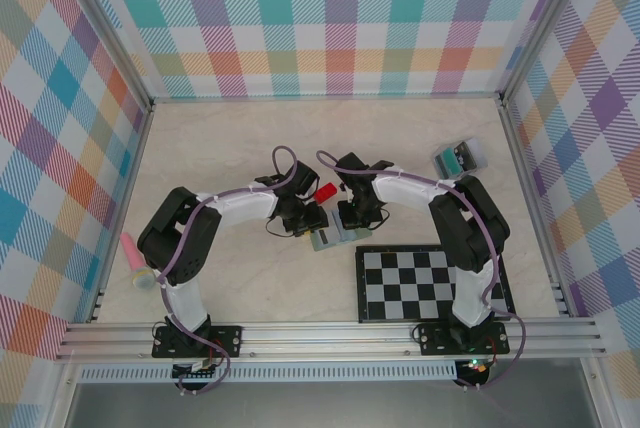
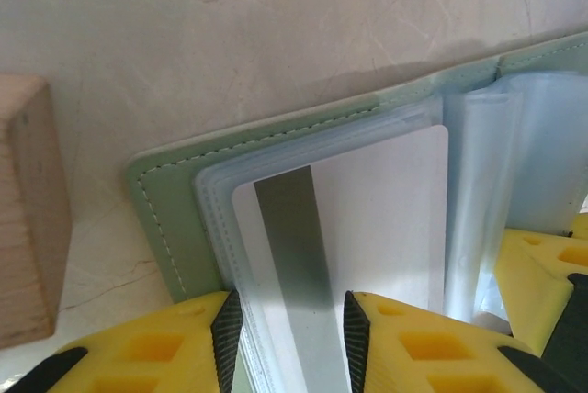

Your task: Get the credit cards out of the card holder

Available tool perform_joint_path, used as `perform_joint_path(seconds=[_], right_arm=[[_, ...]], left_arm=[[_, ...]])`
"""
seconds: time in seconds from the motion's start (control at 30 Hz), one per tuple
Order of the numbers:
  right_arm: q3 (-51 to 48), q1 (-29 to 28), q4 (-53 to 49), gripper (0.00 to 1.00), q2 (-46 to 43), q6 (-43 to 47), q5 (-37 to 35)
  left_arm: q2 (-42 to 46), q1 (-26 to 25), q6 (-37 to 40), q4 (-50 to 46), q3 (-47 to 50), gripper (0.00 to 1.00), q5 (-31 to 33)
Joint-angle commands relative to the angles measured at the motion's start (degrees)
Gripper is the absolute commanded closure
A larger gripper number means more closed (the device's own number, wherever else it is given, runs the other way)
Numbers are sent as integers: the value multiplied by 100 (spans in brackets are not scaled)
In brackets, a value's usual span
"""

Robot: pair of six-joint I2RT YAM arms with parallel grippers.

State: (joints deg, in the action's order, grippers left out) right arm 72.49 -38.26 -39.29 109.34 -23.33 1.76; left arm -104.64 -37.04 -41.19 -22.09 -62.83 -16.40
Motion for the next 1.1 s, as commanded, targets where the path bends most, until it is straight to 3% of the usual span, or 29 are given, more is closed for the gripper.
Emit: perform_joint_path(seconds=[0.0,0.37,0.53,0.73,0.87,1.07], right_arm=[[-93,-30,-277,91,9,-64,13],[-56,-32,-331,90,-202,-29,35],[12,-32,-374,82,-569,-96,61],[-83,-16,-232,73,-1043,-177,333],[-156,25,10,73,-1089,-171,811],[-191,29,185,72,-970,-225,849]], left_arm=[[-171,-75,-128,162,-38,65,-279],[127,-66,39,299,12,75,-202],[130,-58,58,375,61,82,-240],[-10,-40,62,310,111,84,-161],[-89,-32,75,235,113,84,-115],[-109,-32,104,29,112,84,67]])
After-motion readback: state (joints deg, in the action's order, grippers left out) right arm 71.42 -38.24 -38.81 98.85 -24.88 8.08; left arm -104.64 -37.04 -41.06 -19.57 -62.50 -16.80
